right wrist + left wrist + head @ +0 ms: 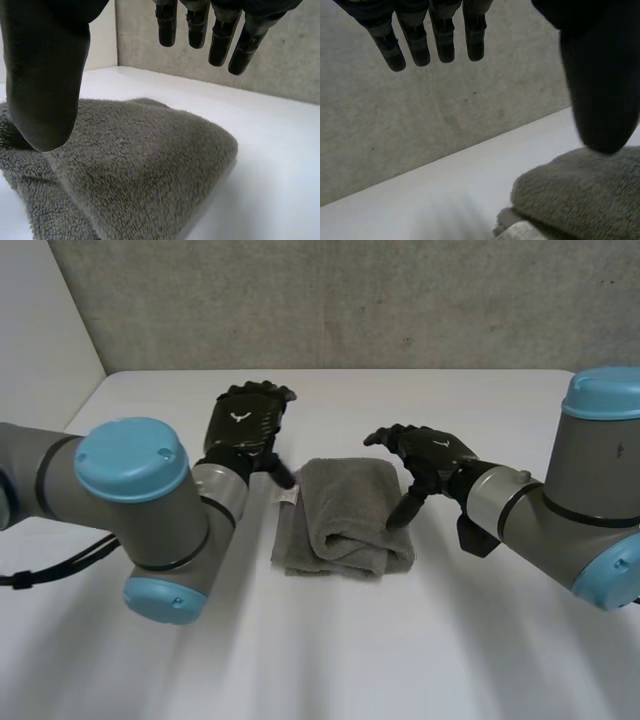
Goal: Fold the towel.
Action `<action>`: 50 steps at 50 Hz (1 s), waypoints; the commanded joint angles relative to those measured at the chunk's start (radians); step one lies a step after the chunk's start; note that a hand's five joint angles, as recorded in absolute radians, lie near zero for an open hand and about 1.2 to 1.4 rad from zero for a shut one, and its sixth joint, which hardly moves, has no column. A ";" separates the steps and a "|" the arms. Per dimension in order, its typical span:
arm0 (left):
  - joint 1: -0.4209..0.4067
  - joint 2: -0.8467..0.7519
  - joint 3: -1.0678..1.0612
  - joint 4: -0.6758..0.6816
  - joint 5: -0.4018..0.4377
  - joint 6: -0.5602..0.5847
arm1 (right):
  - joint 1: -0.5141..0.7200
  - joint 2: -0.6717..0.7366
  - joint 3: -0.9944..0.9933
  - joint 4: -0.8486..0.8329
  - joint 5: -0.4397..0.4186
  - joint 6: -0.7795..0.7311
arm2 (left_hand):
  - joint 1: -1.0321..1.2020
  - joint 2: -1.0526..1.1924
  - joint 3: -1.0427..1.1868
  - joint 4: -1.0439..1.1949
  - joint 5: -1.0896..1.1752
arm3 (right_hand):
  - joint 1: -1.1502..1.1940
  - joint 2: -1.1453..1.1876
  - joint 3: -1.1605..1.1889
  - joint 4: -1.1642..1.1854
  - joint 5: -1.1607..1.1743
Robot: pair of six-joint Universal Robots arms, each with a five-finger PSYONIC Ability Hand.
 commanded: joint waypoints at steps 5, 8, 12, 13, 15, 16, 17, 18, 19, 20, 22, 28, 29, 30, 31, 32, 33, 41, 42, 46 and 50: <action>-0.059 -0.079 0.115 0.000 0.050 -0.005 | -0.106 0.016 0.049 0.001 -0.021 0.041 | -0.037 0.009 -0.045 -0.056 0.025 | -0.057 -0.078 -0.033 -0.053 -0.069; -0.087 -0.114 0.145 -0.002 0.068 -0.018 | -0.151 0.016 0.072 -0.013 -0.016 0.041 | -0.029 0.018 -0.045 -0.056 0.034 | -0.057 -0.078 -0.033 -0.053 -0.069; -0.110 -0.157 0.171 -0.003 0.085 -0.051 | -0.172 0.025 0.075 -0.037 -0.016 0.039 | -0.029 0.018 -0.045 -0.056 0.034 | -0.057 -0.078 -0.033 -0.053 -0.069; -0.110 -0.157 0.171 -0.003 0.085 -0.051 | -0.172 0.040 0.066 -0.048 -0.016 0.041 | -0.029 0.018 -0.045 -0.056 0.034 | -0.057 -0.078 -0.033 -0.053 -0.069; -0.119 -0.181 0.169 -0.005 0.092 -0.059 | -0.172 0.072 0.054 -0.062 -0.015 0.041 | -0.032 0.015 -0.045 -0.056 0.031 | -0.057 -0.078 -0.033 -0.053 -0.069; -0.119 -0.181 0.169 -0.005 0.093 -0.059 | -0.172 0.073 0.054 -0.062 -0.015 0.041 | -0.032 0.015 -0.045 -0.056 0.031 | -0.057 -0.078 -0.033 -0.053 -0.069; -0.120 -0.192 0.163 -0.005 0.094 -0.059 | -0.163 0.106 0.040 -0.073 -0.016 0.042 | -0.032 0.015 -0.045 -0.056 0.031 | -0.057 -0.078 -0.033 -0.053 -0.069; -0.119 -0.200 0.155 -0.006 0.094 -0.059 | -0.158 0.138 0.011 -0.074 -0.012 0.041 | -0.032 0.015 -0.045 -0.056 0.031 | -0.057 -0.078 -0.033 -0.053 -0.069; -0.119 -0.200 0.155 -0.006 0.094 -0.059 | -0.158 0.139 0.011 -0.074 -0.011 0.041 | -0.032 0.015 -0.045 -0.056 0.031 | -0.057 -0.078 -0.033 -0.053 -0.069; -0.117 -0.207 0.145 -0.006 0.096 -0.054 | -0.157 0.169 -0.023 -0.071 -0.004 0.042 | -0.032 0.015 -0.045 -0.056 0.031 | -0.057 -0.078 -0.033 -0.053 -0.069; -0.114 -0.212 0.132 -0.006 0.096 -0.051 | -0.149 0.198 -0.052 -0.065 -0.001 0.045 | -0.032 0.015 -0.045 -0.056 0.031 | -0.057 -0.078 -0.033 -0.053 -0.069; -0.076 -0.206 0.073 -0.011 0.094 -0.045 | -0.059 0.275 -0.147 -0.056 0.001 0.047 | -0.032 0.015 -0.045 -0.056 0.031 | -0.057 -0.078 -0.033 -0.053 -0.069; -0.076 -0.206 0.073 -0.011 0.094 -0.045 | -0.042 0.289 -0.164 -0.056 0.001 0.047 | -0.032 0.015 -0.045 -0.056 0.031 | -0.057 -0.078 -0.033 -0.053 -0.069; -0.059 -0.203 0.056 -0.012 0.094 -0.045 | -0.042 0.289 -0.164 -0.056 0.001 0.047 | -0.032 0.015 -0.045 -0.056 0.031 | -0.057 -0.078 -0.033 -0.053 -0.069; -0.042 -0.200 0.040 -0.012 0.094 -0.044 | -0.031 0.306 -0.175 -0.056 0.001 0.047 | -0.032 0.015 -0.045 -0.056 0.031 | -0.057 -0.078 -0.033 -0.053 -0.069; -0.042 -0.200 0.040 -0.012 0.094 -0.044 | -0.014 0.318 -0.189 -0.056 0.002 0.047 | -0.032 0.015 -0.045 -0.056 0.031 | -0.057 -0.078 -0.033 -0.053 -0.069; -0.033 -0.197 0.028 -0.012 0.094 -0.044 | -0.014 0.318 -0.189 -0.056 0.002 0.047 | -0.032 0.015 -0.045 -0.056 0.031 | -0.057 -0.078 -0.033 -0.053 -0.069; 0.015 -0.183 -0.010 -0.014 0.096 -0.031 | 0.052 0.363 -0.245 -0.048 0.013 0.044 | -0.032 0.015 -0.045 -0.056 0.031 | -0.057 -0.078 -0.033 -0.053 -0.069; 0.021 -0.180 -0.018 -0.014 0.096 -0.021 | 0.056 0.367 -0.255 -0.040 0.018 0.041 | -0.034 0.012 -0.045 -0.056 0.028 | -0.057 -0.078 -0.033 -0.053 -0.069; 0.028 -0.180 -0.029 -0.014 0.096 0.008 | 0.061 0.383 -0.272 -0.036 0.033 0.035 | -0.037 0.009 -0.045 -0.056 0.025 | -0.057 -0.078 -0.033 -0.053 -0.069; 0.033 -0.189 -0.047 -0.012 0.097 0.042 | 0.070 0.410 -0.296 -0.033 0.056 0.028 | -0.040 0.006 -0.045 -0.056 0.022 | -0.057 -0.078 -0.033 -0.053 -0.069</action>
